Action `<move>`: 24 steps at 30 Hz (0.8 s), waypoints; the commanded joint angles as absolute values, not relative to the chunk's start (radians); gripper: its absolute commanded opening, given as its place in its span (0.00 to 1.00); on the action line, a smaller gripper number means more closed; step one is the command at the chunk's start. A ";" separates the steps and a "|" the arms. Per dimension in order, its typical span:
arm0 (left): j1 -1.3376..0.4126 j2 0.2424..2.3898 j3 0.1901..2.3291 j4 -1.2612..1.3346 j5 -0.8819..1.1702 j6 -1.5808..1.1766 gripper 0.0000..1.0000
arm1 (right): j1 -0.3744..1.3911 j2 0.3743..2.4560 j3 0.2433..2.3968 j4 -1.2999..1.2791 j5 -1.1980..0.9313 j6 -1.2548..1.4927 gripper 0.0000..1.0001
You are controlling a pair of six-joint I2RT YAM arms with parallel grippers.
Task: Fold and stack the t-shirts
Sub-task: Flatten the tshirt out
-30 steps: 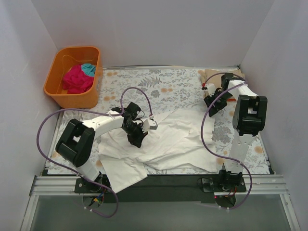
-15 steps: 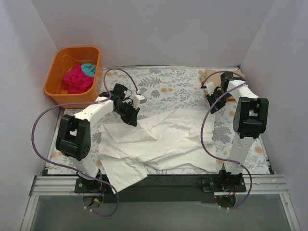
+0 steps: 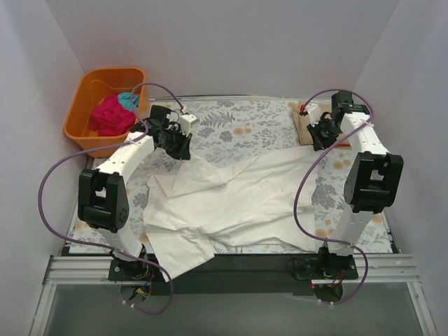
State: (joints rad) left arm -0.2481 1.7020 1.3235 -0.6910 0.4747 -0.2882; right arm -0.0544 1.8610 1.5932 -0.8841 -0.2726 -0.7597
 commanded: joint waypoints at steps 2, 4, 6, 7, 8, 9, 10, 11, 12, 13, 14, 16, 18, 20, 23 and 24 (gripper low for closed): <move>-0.132 1.638 1.472 -0.617 0.428 -0.386 0.00 | -0.064 1.815 1.661 -0.882 -0.264 -0.776 0.01; -0.082 1.647 1.580 -0.617 0.439 -0.420 0.00 | -0.064 1.801 1.730 -0.885 -0.270 -0.769 0.01; -0.063 1.646 1.674 -0.620 0.433 -0.431 0.00 | -0.064 1.787 1.810 -0.888 -0.270 -0.750 0.01; -0.052 1.641 1.698 -0.620 0.425 -0.436 0.00 | -0.064 1.781 1.833 -0.890 -0.271 -0.747 0.01; -0.049 1.635 1.721 -0.617 0.408 -0.445 0.00 | -0.064 1.772 1.856 -0.888 -0.270 -0.744 0.01; -0.045 1.614 1.745 -0.609 0.391 -0.455 0.00 | -0.064 1.752 1.894 -0.888 -0.268 -0.733 0.01; -0.037 1.597 1.749 -0.595 0.384 -0.469 0.00 | -0.064 1.743 1.916 -0.888 -0.270 -0.729 0.01; -0.031 1.577 1.749 -0.569 0.367 -0.491 0.00 | -0.064 1.729 1.930 -0.888 -0.268 -0.723 0.01; -0.028 1.533 1.747 -0.555 0.356 -0.503 0.00 | -0.064 1.695 1.942 -0.885 -0.268 -0.716 0.01; -0.025 1.507 1.746 -0.545 0.345 -0.512 0.00 | -0.064 1.677 1.960 -0.887 -0.271 -0.715 0.01; -0.022 1.482 1.746 -0.522 0.312 -0.535 0.00 | -0.064 1.657 1.967 -0.885 -0.275 -0.712 0.01; -0.015 1.401 1.747 -0.500 0.282 -0.555 0.00 | -0.064 1.586 1.973 -0.881 -0.275 -0.710 0.01; -0.012 1.303 1.741 -0.456 0.243 -0.577 0.00 | -0.064 1.507 1.968 -0.876 -0.265 -0.707 0.01; -0.014 1.240 1.741 -0.421 0.226 -0.586 0.00 | -0.064 1.450 1.950 -0.858 -0.255 -0.704 0.01; -0.012 1.138 1.778 -0.402 0.164 -0.614 0.00 | -0.064 1.326 1.904 -0.801 -0.236 -0.696 0.01; -0.012 1.100 1.785 -0.400 0.152 -0.617 0.00 | -0.064 1.266 1.892 -0.784 -0.229 -0.693 0.01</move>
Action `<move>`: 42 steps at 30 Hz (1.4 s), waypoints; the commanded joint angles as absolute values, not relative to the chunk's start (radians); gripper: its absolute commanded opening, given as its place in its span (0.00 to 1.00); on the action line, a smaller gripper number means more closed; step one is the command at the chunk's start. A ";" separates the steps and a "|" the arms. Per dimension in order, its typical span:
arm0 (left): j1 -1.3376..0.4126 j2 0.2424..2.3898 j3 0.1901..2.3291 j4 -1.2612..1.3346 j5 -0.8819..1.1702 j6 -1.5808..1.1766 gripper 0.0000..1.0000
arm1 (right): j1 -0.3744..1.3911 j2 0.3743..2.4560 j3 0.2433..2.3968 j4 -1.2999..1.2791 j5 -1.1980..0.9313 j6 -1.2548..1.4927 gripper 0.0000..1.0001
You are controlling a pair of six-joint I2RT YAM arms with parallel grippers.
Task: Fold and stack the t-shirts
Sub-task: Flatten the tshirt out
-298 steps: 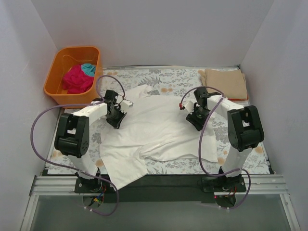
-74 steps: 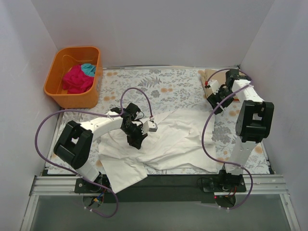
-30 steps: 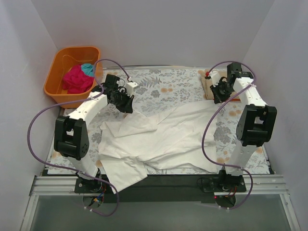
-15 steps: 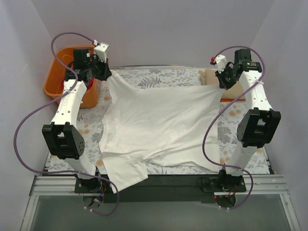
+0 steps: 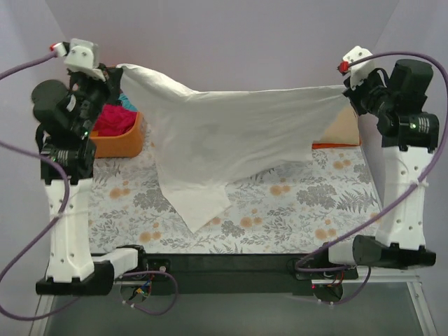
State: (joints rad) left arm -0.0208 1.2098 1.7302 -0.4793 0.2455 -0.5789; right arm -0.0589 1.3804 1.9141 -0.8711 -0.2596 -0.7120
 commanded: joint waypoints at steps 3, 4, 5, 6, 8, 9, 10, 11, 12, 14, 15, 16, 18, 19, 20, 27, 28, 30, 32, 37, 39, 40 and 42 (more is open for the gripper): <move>-0.012 1.013 1.796 -0.382 0.149 -0.617 0.00 | -0.064 1.168 1.885 -0.739 -0.212 -0.681 0.01; -0.012 0.994 1.799 -0.376 0.143 -0.620 0.00 | -0.064 1.148 1.885 -0.730 -0.209 -0.677 0.01; -0.012 0.979 1.810 -0.374 0.134 -0.617 0.00 | -0.064 1.126 1.885 -0.709 -0.203 -0.670 0.01; -0.012 0.956 1.822 -0.374 0.132 -0.614 0.00 | -0.064 1.088 1.893 -0.698 -0.201 -0.664 0.01; -0.012 0.931 1.854 -0.373 0.130 -0.598 0.00 | -0.064 1.052 1.904 -0.666 -0.192 -0.655 0.01; -0.012 0.913 1.868 -0.373 0.129 -0.591 0.00 | -0.064 1.025 1.910 -0.657 -0.186 -0.644 0.01; -0.012 0.905 1.899 -0.374 0.126 -0.581 0.00 | -0.064 1.011 1.927 -0.647 -0.178 -0.640 0.01; -0.012 0.897 1.911 -0.376 0.123 -0.563 0.00 | -0.064 1.000 1.934 -0.631 -0.166 -0.637 0.01; -0.012 0.882 1.927 -0.379 0.112 -0.552 0.00 | -0.064 0.979 1.940 -0.620 -0.161 -0.635 0.01; -0.012 0.868 1.956 -0.385 0.094 -0.531 0.00 | -0.064 0.948 1.957 -0.601 -0.153 -0.638 0.01; -0.012 0.855 1.962 -0.390 0.074 -0.506 0.00 | -0.064 0.942 1.963 -0.601 -0.152 -0.640 0.01; -0.012 0.847 1.965 -0.394 0.066 -0.494 0.00 | -0.064 0.936 1.976 -0.598 -0.149 -0.641 0.01; -0.012 0.827 1.959 -0.417 0.060 -0.463 0.00 | -0.064 0.928 1.983 -0.592 -0.140 -0.647 0.01; -0.012 0.822 1.953 -0.422 0.061 -0.459 0.00 | -0.064 0.928 1.982 -0.586 -0.135 -0.658 0.01; -0.012 0.818 1.936 -0.429 0.067 -0.451 0.00 | -0.064 0.930 1.980 -0.578 -0.121 -0.660 0.01; -0.014 0.897 1.804 -0.393 0.067 -0.417 0.00 | -0.064 1.040 1.910 -0.519 -0.121 -0.640 0.01; -0.014 0.916 1.783 -0.362 0.072 -0.408 0.00 | -0.064 1.055 1.892 -0.503 -0.126 -0.635 0.01; -0.014 0.989 1.746 -0.342 0.071 -0.413 0.00 | -0.064 1.101 1.827 -0.489 -0.156 -0.618 0.01; -0.014 1.066 1.717 -0.319 0.080 -0.407 0.00 | -0.063 1.136 1.771 -0.460 -0.187 -0.611 0.01; -0.014 1.175 1.530 -0.287 0.170 -0.409 0.00 | -0.041 1.241 1.547 -0.346 -0.169 -0.623 0.01; -0.014 1.216 1.471 -0.261 0.172 -0.419 0.00 | -0.034 1.301 1.504 -0.305 -0.160 -0.627 0.01; -0.014 1.229 1.406 -0.220 0.172 -0.420 0.00 | -0.025 1.321 1.462 -0.264 -0.161 -0.632 0.01; -0.014 1.267 1.352 -0.186 0.213 -0.428 0.00 | -0.011 1.380 1.433 -0.218 -0.166 -0.641 0.01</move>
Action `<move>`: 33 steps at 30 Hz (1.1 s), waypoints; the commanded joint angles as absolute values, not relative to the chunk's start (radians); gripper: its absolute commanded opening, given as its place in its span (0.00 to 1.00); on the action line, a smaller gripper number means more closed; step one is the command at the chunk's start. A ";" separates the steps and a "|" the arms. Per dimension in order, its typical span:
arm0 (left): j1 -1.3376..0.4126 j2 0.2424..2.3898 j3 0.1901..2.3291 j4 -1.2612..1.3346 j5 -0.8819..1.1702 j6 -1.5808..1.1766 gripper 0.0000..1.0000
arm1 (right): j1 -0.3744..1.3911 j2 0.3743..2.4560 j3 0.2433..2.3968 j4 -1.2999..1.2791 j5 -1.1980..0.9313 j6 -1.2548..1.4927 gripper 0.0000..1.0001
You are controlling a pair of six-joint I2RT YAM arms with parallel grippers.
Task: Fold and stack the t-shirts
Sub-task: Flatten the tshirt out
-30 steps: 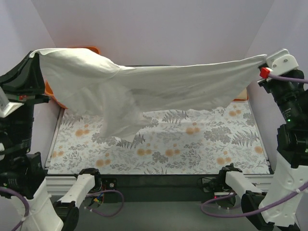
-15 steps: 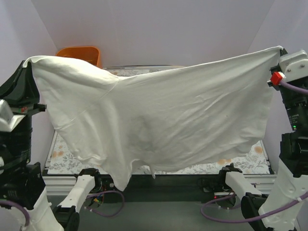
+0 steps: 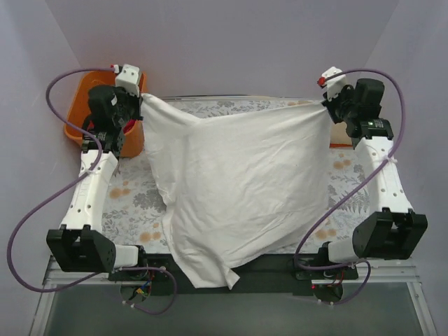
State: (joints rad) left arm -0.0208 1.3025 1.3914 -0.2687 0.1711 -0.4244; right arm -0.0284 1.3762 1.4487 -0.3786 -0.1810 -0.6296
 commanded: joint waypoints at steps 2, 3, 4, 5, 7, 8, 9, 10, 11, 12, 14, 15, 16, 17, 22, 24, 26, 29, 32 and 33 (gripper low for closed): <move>-0.014 1.328 1.318 -0.146 0.251 -0.440 0.00 | -0.002 1.457 1.427 -0.203 -0.147 -0.647 0.01; -0.015 1.356 1.316 -0.137 0.265 -0.445 0.00 | 0.027 1.486 1.434 -0.201 -0.140 -0.649 0.01; -0.015 1.388 1.321 -0.118 0.271 -0.462 0.00 | 0.034 1.517 1.445 -0.199 -0.134 -0.649 0.01; -0.017 1.458 1.350 -0.118 0.281 -0.463 0.00 | 0.034 1.566 1.465 -0.195 -0.121 -0.647 0.01; -0.020 1.528 1.379 -0.095 0.291 -0.475 0.00 | 0.034 1.614 1.485 -0.160 -0.100 -0.647 0.01; -0.021 1.598 1.399 -0.095 0.302 -0.476 0.00 | 0.034 1.656 1.497 -0.153 -0.089 -0.652 0.01; -0.029 1.629 1.434 -0.092 0.305 -0.474 0.00 | 0.034 1.681 1.526 -0.152 -0.086 -0.655 0.01; -0.034 1.661 1.451 -0.080 0.299 -0.474 0.00 | 0.034 1.704 1.541 -0.152 -0.083 -0.655 0.01; -0.037 1.727 1.474 -0.081 0.284 -0.471 0.00 | 0.034 1.748 1.557 -0.153 -0.075 -0.655 0.01; -0.041 1.759 1.520 -0.080 0.276 -0.472 0.00 | 0.034 1.767 1.583 -0.156 -0.072 -0.670 0.01; -0.041 1.840 1.561 -0.078 0.252 -0.480 0.00 | 0.035 1.825 1.609 -0.156 -0.051 -0.686 0.01; -0.041 1.859 1.575 -0.078 0.245 -0.479 0.00 | 0.035 1.844 1.635 -0.156 -0.042 -0.696 0.01; -0.041 1.877 1.597 -0.080 0.242 -0.477 0.00 | 0.035 1.861 1.647 -0.156 -0.032 -0.704 0.01; -0.041 1.900 1.603 -0.083 0.239 -0.477 0.00 | 0.035 1.893 1.658 -0.158 -0.022 -0.712 0.01; -0.049 1.875 1.574 -0.094 0.256 -0.483 0.00 | 0.035 1.956 1.703 -0.161 -0.012 -0.744 0.01; -0.051 1.846 1.549 -0.094 0.253 -0.486 0.00 | 0.035 1.976 1.715 -0.161 -0.008 -0.747 0.01; -0.051 1.798 1.525 -0.101 0.241 -0.485 0.00 | 0.035 1.976 1.724 -0.166 -0.012 -0.749 0.01; -0.051 1.726 1.482 -0.147 0.267 -0.466 0.00 | 0.035 1.947 1.710 -0.176 -0.034 -0.755 0.01; -0.052 1.626 1.389 -0.163 0.324 -0.454 0.00 | 0.035 1.896 1.662 -0.178 -0.047 -0.775 0.01; -0.057 1.605 1.370 -0.173 0.331 -0.451 0.00 | 0.035 1.884 1.649 -0.179 -0.052 -0.785 0.01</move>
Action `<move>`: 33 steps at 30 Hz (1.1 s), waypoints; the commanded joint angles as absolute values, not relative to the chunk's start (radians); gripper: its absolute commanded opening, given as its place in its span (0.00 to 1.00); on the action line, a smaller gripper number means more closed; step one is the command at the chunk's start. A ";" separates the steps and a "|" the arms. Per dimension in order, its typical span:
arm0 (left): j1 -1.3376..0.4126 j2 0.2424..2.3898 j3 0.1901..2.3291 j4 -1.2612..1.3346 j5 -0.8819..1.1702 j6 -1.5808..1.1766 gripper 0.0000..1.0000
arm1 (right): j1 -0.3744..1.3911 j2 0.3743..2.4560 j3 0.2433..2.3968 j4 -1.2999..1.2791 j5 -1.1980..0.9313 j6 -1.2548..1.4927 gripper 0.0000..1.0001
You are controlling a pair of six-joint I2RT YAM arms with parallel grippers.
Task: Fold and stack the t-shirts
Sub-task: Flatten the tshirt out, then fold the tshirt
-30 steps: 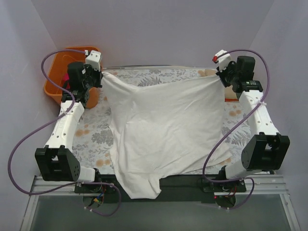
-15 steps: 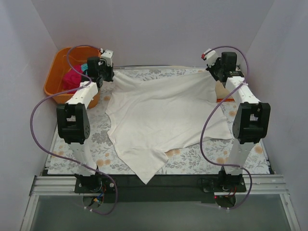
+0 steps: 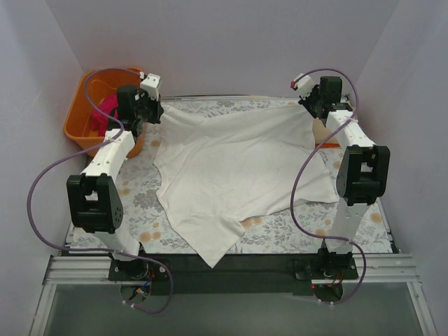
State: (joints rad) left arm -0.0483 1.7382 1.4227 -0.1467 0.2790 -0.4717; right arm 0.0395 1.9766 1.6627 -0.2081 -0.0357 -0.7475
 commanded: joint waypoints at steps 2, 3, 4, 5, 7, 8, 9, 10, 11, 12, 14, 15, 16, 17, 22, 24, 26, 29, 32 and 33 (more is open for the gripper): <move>-0.066 1.550 1.333 -0.221 0.354 -0.436 0.00 | 0.035 1.852 1.620 -0.183 -0.061 -0.804 0.01; -0.075 1.530 1.291 -0.232 0.354 -0.436 0.00 | 0.035 1.842 1.590 -0.184 -0.064 -0.833 0.01; -0.078 1.493 1.264 -0.259 0.365 -0.436 0.00 | 0.035 1.826 1.569 -0.184 -0.071 -0.844 0.01; -0.084 1.474 1.238 -0.271 0.376 -0.424 0.00 | 0.035 1.816 1.553 -0.184 -0.078 -0.854 0.01; -0.107 1.415 1.142 -0.291 0.382 -0.407 0.00 | 0.034 1.803 1.505 -0.186 -0.089 -0.880 0.01; -0.116 1.395 1.112 -0.293 0.374 -0.397 0.00 | 0.034 1.790 1.491 -0.187 -0.100 -0.888 0.01; -0.135 1.376 1.077 -0.293 0.373 -0.385 0.00 | 0.034 1.783 1.474 -0.187 -0.101 -0.894 0.01; -0.144 1.347 1.028 -0.307 0.374 -0.379 0.00 | 0.034 1.772 1.448 -0.189 -0.107 -0.909 0.01; -0.153 1.336 1.002 -0.316 0.373 -0.373 0.00 | 0.032 1.766 1.431 -0.189 -0.107 -0.917 0.01; -0.170 1.324 0.980 -0.328 0.383 -0.361 0.00 | 0.034 1.761 1.415 -0.190 -0.109 -0.928 0.01; -0.176 1.293 0.921 -0.382 0.425 -0.339 0.00 | 0.026 1.743 1.360 -0.192 -0.115 -0.965 0.01; -0.192 1.286 0.905 -0.399 0.443 -0.328 0.00 | 0.026 1.741 1.344 -0.192 -0.107 -0.980 0.01; -0.199 1.284 0.899 -0.455 0.452 -0.301 0.03 | 0.026 1.750 1.335 -0.196 -0.092 -0.989 0.01; -0.201 1.282 0.905 -0.486 0.469 -0.298 0.14 | 0.023 1.756 1.336 -0.208 -0.071 -0.997 0.07; -0.199 1.238 0.910 -0.574 0.483 -0.305 0.57 | 0.009 1.723 1.391 -0.353 -0.075 -0.982 0.84; -0.199 1.238 0.913 -0.575 0.450 -0.316 0.57 | -0.020 1.689 1.397 -0.423 -0.098 -0.982 0.86; -0.198 1.272 0.913 -0.566 0.395 -0.331 0.49 | -0.020 1.631 1.373 -0.490 -0.135 -0.991 0.84; -0.198 1.371 0.930 -0.552 0.347 -0.371 0.38 | -0.006 1.580 1.310 -0.578 -0.179 -1.009 0.72; -0.198 1.459 0.949 -0.538 0.322 -0.394 0.36 | 0.044 1.575 1.230 -0.600 -0.150 -1.012 0.55; -0.198 1.471 0.950 -0.534 0.312 -0.405 0.36 | 0.049 1.575 1.217 -0.612 -0.152 -1.011 0.47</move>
